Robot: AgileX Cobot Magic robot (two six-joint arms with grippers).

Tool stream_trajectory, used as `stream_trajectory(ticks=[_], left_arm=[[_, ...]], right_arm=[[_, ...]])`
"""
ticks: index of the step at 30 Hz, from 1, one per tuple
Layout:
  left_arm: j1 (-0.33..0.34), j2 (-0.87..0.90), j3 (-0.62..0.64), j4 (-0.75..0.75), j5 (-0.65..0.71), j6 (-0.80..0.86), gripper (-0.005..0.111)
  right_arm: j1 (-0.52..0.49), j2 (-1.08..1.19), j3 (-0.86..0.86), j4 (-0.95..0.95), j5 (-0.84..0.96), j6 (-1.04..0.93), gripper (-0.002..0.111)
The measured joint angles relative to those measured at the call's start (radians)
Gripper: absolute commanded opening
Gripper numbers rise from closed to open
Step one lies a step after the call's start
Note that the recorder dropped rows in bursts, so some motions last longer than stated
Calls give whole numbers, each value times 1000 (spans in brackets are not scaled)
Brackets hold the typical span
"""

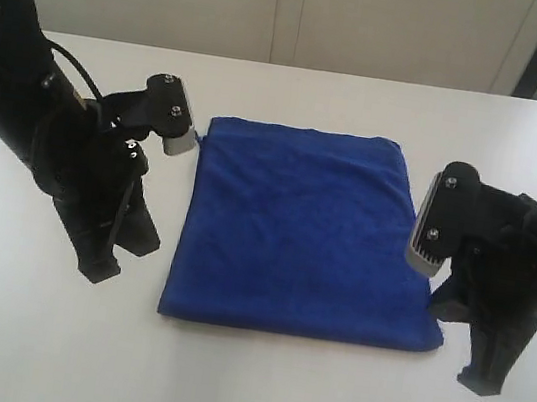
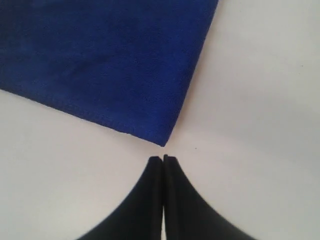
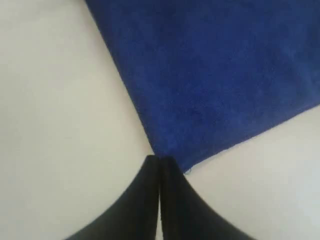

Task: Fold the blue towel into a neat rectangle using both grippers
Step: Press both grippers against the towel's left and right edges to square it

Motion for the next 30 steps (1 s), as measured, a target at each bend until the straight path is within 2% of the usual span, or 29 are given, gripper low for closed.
stream_trajectory(ticks=[2,5,6,10,12,23,30], left_arm=[[0,32,0,0,-24,43,0],[0,77,0,-2,-71,96,4],[0,85,0,-10,-78,107,8],[0,118,0,-54,-94,207,39],[-2,122,0,-58,-93,229,44],[-36,127,0,-64,-108,337,46],[-40,215,0,-55,-146,359,46]], right_arm=[[2,0,29,-27,-51,-56,23],[2,0,70,-53,-133,-159,34],[2,0,78,-57,-146,-192,36],[2,13,103,-64,-214,-271,39],[2,46,103,-64,-228,-275,39],[2,171,106,-64,-254,-277,39],[2,215,106,-64,-284,-277,39]])
